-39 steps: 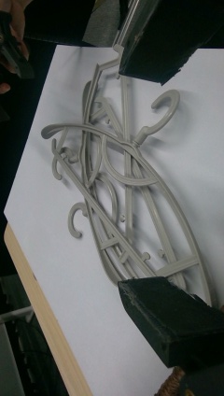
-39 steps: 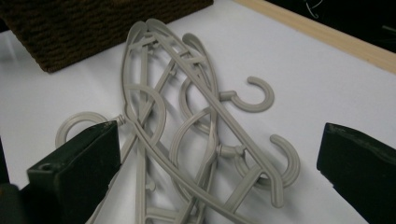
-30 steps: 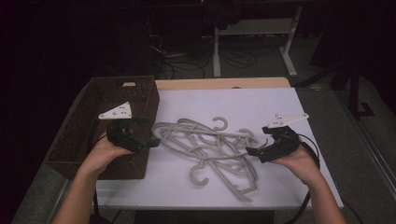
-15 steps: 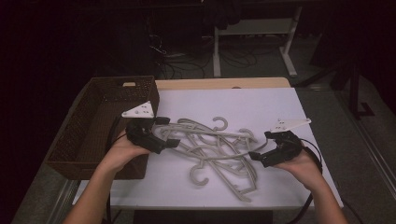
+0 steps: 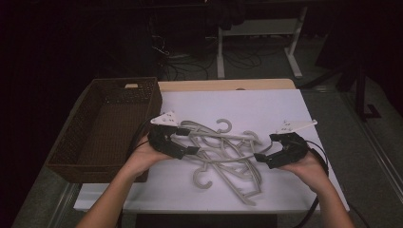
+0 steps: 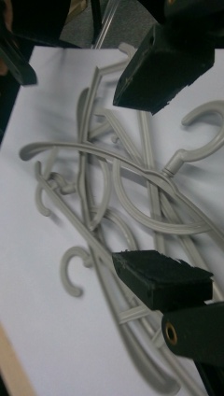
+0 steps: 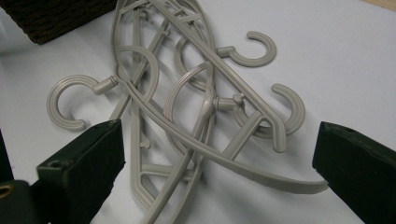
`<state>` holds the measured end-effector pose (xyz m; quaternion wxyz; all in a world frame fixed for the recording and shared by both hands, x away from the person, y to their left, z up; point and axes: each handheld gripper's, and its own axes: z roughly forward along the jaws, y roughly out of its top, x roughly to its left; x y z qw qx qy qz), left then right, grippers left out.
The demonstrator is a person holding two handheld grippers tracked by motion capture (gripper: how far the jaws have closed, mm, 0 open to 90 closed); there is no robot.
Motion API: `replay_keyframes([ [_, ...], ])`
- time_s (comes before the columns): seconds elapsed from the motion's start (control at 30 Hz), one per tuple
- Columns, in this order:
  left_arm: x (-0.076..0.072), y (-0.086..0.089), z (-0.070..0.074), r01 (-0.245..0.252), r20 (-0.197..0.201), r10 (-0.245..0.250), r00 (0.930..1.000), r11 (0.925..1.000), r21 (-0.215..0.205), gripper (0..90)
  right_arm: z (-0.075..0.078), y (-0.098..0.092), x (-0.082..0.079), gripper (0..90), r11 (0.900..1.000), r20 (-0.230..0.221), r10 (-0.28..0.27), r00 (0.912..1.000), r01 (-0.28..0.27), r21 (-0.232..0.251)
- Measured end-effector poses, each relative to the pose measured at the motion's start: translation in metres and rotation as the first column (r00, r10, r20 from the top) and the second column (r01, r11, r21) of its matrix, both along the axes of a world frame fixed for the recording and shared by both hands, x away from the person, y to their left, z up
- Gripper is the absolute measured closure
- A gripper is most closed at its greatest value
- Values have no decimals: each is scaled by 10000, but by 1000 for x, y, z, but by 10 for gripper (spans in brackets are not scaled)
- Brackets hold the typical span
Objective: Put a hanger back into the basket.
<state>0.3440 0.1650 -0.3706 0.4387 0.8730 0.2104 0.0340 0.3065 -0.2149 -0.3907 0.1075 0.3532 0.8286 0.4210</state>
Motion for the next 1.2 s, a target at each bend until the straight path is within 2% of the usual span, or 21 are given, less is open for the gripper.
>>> replay_keyframes([
  [0.13, 2, -7, -18, -81, -146, 91, 9999, 9977, 669, 248, 0, 0, 0, 22, 10000, -5, 35, 10000, -35, 5],
  [0.3, 2, -14, -36, -277, -46, 287, 9996, 9885, 1484, 278, -1, 2, 0, 22, 9999, -19, 136, 9999, -136, -35],
  [0.43, 3, -15, -47, -508, -254, 559, 9981, 9843, 1691, 304, -1, 2, 0, 23, 9998, -17, 163, 9999, -163, -91],
  [0.53, 4, -16, -55, -589, -281, 659, 9974, 9778, 2012, 311, -1, 2, 0, 23, 9998, -21, 186, 9998, -187, -92],
  [0.6, 5, -15, -61, -649, -304, 736, 9968, 9720, 2260, 312, -1, 3, 0, 23, 9998, -29, 193, 9998, -193, -101],
  [0.77, 7, -16, -71, -882, -87, 951, 9954, 9499, 3000, 329, -2, 4, 0, 23, 9996, -40, 250, 9997, -251, -129],
  [0.93, 6, -16, -74, -849, 223, 821, 9964, 9415, 3261, 393, -3, 4, 0, 23, 9995, -56, 267, 9996, -267, -153],
  [1.03, 3, -18, -75, -834, 499, 704, 9963, 9333, 3492, 447, -3, 4, 1, 24, 9995, -21, 281, 9996, -281, -145],
  [1.2, 1, -19, -75, -478, 674, 252, 9974, 9322, 3587, 515, -2, 4, 0, 28, 9997, -47, 224, 9997, -225, -113],
])
